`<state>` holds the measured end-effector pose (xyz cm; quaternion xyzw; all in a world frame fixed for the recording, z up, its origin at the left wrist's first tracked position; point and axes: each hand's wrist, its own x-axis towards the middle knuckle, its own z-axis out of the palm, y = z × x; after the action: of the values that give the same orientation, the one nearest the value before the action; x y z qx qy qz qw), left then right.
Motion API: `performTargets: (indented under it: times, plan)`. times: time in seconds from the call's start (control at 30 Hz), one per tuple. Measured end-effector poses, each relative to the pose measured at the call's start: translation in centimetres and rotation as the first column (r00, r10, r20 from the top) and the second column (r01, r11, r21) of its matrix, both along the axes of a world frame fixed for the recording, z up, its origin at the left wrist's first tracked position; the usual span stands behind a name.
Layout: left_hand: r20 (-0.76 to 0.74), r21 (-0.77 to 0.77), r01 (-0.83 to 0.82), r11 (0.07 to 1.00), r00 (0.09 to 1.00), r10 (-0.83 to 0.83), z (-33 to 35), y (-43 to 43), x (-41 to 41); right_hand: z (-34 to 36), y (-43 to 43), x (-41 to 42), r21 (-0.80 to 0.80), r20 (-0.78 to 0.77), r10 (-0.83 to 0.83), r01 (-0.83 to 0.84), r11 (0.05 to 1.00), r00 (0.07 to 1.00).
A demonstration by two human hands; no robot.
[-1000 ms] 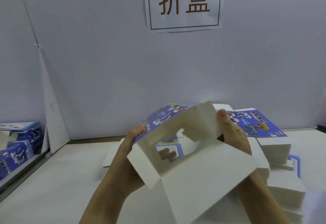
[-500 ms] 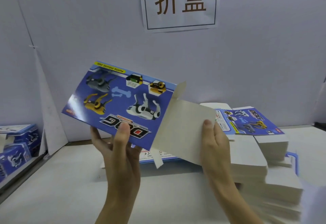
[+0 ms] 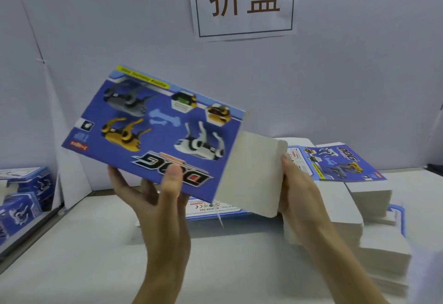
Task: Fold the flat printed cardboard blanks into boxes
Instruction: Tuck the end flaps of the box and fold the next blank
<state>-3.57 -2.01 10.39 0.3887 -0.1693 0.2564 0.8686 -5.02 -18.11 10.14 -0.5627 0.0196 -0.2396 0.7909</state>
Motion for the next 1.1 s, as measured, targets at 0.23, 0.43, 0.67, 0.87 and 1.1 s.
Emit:
performTargets:
  times: [0.23,0.43,0.67,0.87,1.1]
  plan:
    - [-0.156,-0.174,0.158,0.972,0.970,-0.186,-1.1,-1.1,0.6,0.1,1.5,-1.3,0.494,0.316,0.436,-0.539,0.683,0.843]
    - [-0.169,-0.109,0.115,0.987,0.977,-0.132,-1.5,-2.3,-0.4,0.1,2.0,-0.3,0.481,0.154,0.170,-0.224,0.848,0.973]
    - [-0.144,-0.074,0.194,0.978,0.969,-0.203,-1.5,-1.2,0.7,-0.4,2.0,-0.1,0.404,0.090,0.113,-0.140,0.904,0.990]
    - [-0.068,0.186,0.278,0.943,0.961,-0.270,-0.5,4.4,3.1,-0.4,0.5,-0.2,-0.043,0.075,-0.130,0.134,0.990,0.989]
    - [-0.046,0.677,0.257,0.690,0.950,-0.308,-0.1,5.6,2.3,1.4,1.0,-2.5,-0.561,0.646,-0.099,0.558,0.612,0.757]
